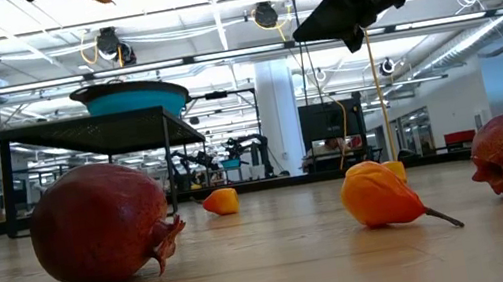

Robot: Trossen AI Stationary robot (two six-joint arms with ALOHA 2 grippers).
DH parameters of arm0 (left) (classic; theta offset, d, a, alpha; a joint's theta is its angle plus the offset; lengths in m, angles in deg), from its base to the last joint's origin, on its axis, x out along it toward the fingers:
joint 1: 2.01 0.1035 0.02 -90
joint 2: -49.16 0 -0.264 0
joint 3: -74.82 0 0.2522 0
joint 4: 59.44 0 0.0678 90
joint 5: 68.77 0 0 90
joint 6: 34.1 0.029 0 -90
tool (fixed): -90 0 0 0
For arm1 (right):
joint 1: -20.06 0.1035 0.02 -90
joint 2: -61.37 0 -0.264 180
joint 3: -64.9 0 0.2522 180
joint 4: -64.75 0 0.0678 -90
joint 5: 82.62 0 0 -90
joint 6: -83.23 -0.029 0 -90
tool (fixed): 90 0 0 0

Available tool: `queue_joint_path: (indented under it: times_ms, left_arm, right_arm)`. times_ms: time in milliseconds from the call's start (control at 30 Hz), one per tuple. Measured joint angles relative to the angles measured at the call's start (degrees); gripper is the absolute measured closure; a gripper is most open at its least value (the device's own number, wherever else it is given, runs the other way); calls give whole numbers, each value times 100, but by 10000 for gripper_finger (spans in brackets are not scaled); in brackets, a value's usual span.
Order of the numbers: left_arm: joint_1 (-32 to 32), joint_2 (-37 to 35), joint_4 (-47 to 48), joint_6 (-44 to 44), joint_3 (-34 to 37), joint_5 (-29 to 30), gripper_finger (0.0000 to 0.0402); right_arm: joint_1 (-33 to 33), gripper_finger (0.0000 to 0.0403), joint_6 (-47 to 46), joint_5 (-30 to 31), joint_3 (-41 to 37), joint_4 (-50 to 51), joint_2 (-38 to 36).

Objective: Pick & Place Fruit
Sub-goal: Put the peach into the blue strainer bowl on the shelf

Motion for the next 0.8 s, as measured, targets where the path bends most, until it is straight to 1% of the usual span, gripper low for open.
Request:
queue_joint_path:
  times_ms: [267, 600, 700, 800]
  left_arm:
    - [461, -506, 4, -1086, 0, -981, 304]
    - [896, -816, -11, -2043, 0, -2554, 304]
    - [958, -814, -13, -2250, 0, -2840, 304]
    - [1011, -804, -12, -2308, 0, -2930, 304]
  right_arm:
    - [0, 403, 0, -2, 0, 22, 0]
    - [0, 403, 0, -15, 0, 22, 0]
    - [0, 403, 0, -19, 0, 22, 0]
    - [0, 403, 0, -19, 0, 22, 0]
